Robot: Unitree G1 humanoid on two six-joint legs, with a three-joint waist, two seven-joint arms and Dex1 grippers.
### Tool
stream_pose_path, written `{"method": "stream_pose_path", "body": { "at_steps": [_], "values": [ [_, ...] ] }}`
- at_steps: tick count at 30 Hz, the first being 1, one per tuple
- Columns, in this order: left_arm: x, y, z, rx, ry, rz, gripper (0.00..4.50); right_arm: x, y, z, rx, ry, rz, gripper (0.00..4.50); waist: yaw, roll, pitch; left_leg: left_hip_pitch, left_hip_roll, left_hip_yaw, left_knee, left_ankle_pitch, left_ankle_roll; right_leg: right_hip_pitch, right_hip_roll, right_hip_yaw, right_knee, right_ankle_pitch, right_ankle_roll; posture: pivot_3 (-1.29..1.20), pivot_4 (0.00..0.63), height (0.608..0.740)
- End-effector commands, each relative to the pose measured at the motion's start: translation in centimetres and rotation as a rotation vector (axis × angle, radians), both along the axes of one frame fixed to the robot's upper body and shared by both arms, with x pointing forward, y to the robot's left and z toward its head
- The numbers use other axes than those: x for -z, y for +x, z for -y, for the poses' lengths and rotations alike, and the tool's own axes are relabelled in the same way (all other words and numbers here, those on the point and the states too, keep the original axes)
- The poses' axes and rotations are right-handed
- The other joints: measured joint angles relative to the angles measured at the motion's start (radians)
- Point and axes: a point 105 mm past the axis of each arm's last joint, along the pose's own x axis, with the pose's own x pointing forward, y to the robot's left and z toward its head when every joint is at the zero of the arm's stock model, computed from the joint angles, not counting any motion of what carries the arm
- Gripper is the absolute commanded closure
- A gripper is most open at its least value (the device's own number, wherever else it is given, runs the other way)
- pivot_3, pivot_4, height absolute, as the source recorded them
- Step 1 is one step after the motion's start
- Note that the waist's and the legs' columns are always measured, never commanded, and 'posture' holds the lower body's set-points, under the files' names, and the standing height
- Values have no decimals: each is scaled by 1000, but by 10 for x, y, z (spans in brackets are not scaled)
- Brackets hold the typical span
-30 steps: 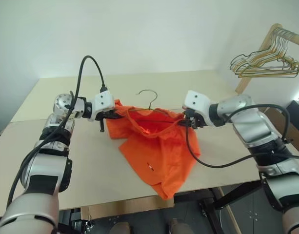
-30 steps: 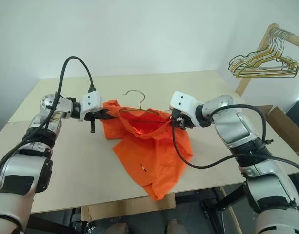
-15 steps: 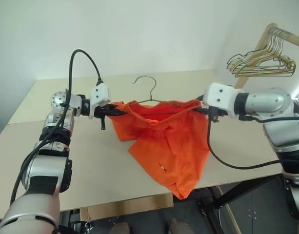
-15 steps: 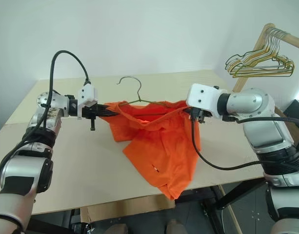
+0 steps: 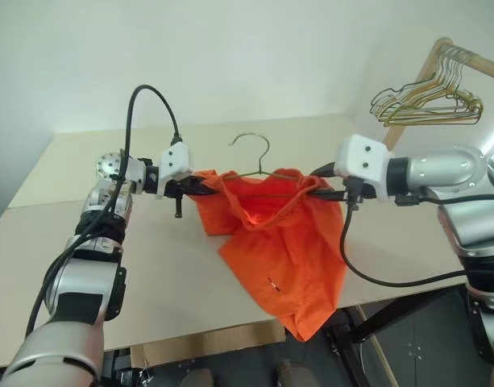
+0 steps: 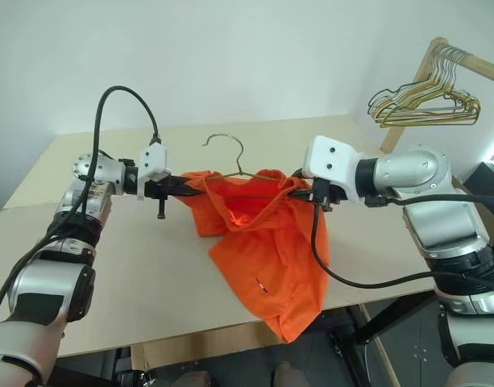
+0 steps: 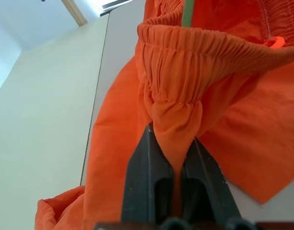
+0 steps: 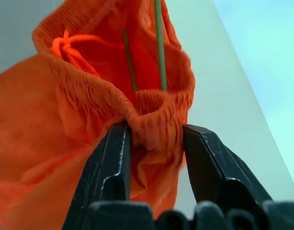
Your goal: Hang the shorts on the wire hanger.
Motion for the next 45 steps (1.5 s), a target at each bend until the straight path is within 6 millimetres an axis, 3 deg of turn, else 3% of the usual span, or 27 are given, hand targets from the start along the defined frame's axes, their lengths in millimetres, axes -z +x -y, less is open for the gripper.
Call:
{"method": "stream_pose_path", "body": {
  "at_steps": [1, 3, 13, 19, 22, 26, 30, 31, 36, 40, 45],
  "values": [
    [-11, -3, 7, 38, -16, 48, 4500, -17, 10, 3, 78, 22, 45, 1418, -1, 0, 0, 0, 0, 0, 0, 0, 0, 0, 0, 0, 0, 0, 0, -24, 0, 740],
    [-13, -5, 8, 47, -37, 48, 4500, -8, 12, 9, 84, -34, 21, 773, 0, 0, 0, 0, 0, 0, 0, 0, 0, 0, 0, 0, 0, 0, 0, -19, 0, 740],
    [-28, -9, 8, 78, -113, 46, 4500, 8, 5, 15, 71, -46, -144, 773, 1, 0, 0, 0, 0, 0, 0, 0, 0, 0, 0, 0, 0, 0, 0, -23, 0, 740],
    [-24, -14, 6, 121, -64, 39, 4500, 10, 9, 17, 74, -14, -200, 773, 1, 0, 0, 0, 0, 0, 0, 0, 0, 0, 0, 0, -1, 0, 0, -21, 0, 740],
    [-20, -16, 5, 132, -26, 46, 4500, 10, 7, 18, 62, 6, -238, 1321, 0, 0, 0, 0, 0, 0, 0, 0, 0, 0, 0, 0, 0, 0, 0, -20, 0, 740],
    [-35, -18, 10, 155, -145, 28, 4500, 11, 5, 18, 53, 13, -264, 2761, 1, 0, 0, 0, 0, 0, 0, 0, 0, 0, 0, 0, 0, 0, 0, -24, 0, 740],
    [-26, -19, 8, 166, -55, 47, 4500, 10, 4, 16, 37, 30, -272, 4280, 0, 0, 0, 0, 0, 0, 0, 0, 0, 0, 0, 0, 0, 0, 0, -24, 0, 740],
    [-24, -19, 8, 168, -49, 37, 4500, 9, 4, 16, 34, 35, -274, 4476, 0, 0, 0, 0, 0, 0, 0, 0, 0, 0, 0, 0, 0, 0, 0, -24, 0, 740],
    [-11, -18, 3, 155, 23, 27, 4500, 11, 3, 17, 43, 51, -301, 4476, 1, 0, 0, 0, 0, 0, 0, 0, 0, 0, 0, 0, 0, 0, 0, -27, 0, 740],
    [-11, -12, -3, 100, -1, 7, 3365, 17, 1, 19, 45, 59, -323, 4500, 0, 0, 0, 0, 0, 0, 0, 0, 0, 0, 0, 0, 0, 0, 0, -29, 0, 740],
    [-18, -5, -29, -2, -48, 7, 1761, 21, -3, 27, 55, 88, -349, 4500, -2, 0, 0, 0, 0, 0, 0, 0, 0, 0, 0, 0, 0, 0, 0, -29, 0, 740]
  ]
}}
